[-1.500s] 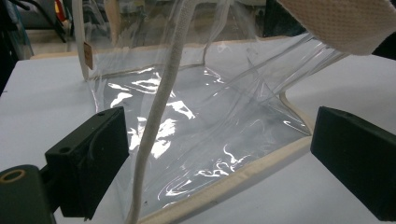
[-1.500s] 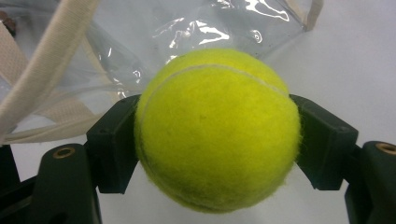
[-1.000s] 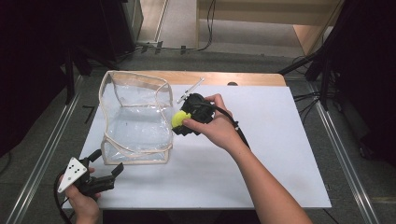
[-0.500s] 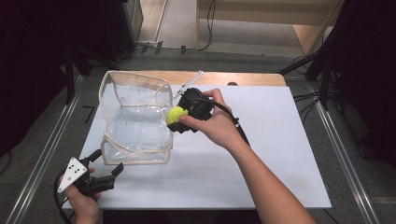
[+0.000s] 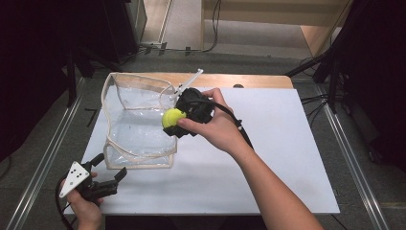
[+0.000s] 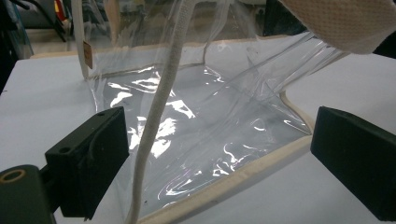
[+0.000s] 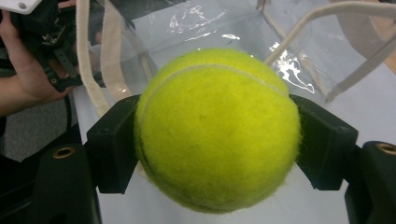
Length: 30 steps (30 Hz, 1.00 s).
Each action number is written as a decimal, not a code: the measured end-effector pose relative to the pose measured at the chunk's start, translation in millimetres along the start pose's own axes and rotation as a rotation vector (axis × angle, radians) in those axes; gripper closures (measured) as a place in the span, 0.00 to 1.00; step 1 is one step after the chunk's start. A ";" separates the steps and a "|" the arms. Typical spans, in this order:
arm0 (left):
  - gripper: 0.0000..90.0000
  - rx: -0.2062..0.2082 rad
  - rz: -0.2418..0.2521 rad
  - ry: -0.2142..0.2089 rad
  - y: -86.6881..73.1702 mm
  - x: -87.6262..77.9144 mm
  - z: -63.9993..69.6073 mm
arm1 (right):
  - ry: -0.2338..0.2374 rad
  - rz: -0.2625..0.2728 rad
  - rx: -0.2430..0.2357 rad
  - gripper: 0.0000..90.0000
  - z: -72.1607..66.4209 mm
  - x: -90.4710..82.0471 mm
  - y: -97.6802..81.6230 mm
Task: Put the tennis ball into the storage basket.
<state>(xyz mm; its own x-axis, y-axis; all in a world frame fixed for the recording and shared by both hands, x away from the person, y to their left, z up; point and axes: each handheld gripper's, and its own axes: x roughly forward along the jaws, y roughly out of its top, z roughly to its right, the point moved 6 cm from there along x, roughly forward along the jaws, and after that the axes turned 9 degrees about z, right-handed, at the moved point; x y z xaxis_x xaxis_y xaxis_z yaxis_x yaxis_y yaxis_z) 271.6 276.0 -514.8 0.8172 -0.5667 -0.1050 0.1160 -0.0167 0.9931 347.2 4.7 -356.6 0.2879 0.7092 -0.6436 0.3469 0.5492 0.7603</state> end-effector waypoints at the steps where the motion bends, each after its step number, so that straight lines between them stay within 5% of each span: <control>1: 0.05 0.000 0.000 0.000 0.0 0.0 -0.1 | 0.003 -0.002 -0.004 0.25 -1.6 0.9 0.8; 23: 0.05 -0.001 -0.005 -0.001 -0.1 0.2 -0.1 | 0.015 -0.044 -0.049 0.25 -21.2 30.0 3.3; 30: 0.05 -0.002 -0.002 -0.003 0.0 0.2 -0.2 | 0.017 -0.004 -0.025 0.21 -22.2 31.2 4.8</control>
<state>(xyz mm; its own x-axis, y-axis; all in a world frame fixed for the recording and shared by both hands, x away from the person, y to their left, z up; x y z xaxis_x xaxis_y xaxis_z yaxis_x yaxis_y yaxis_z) 271.9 276.0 -514.9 0.8152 -0.5692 -0.1073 0.1192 -0.0165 0.9927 338.0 39.3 -371.1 0.2715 0.7144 -0.6449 0.3254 0.5624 0.7601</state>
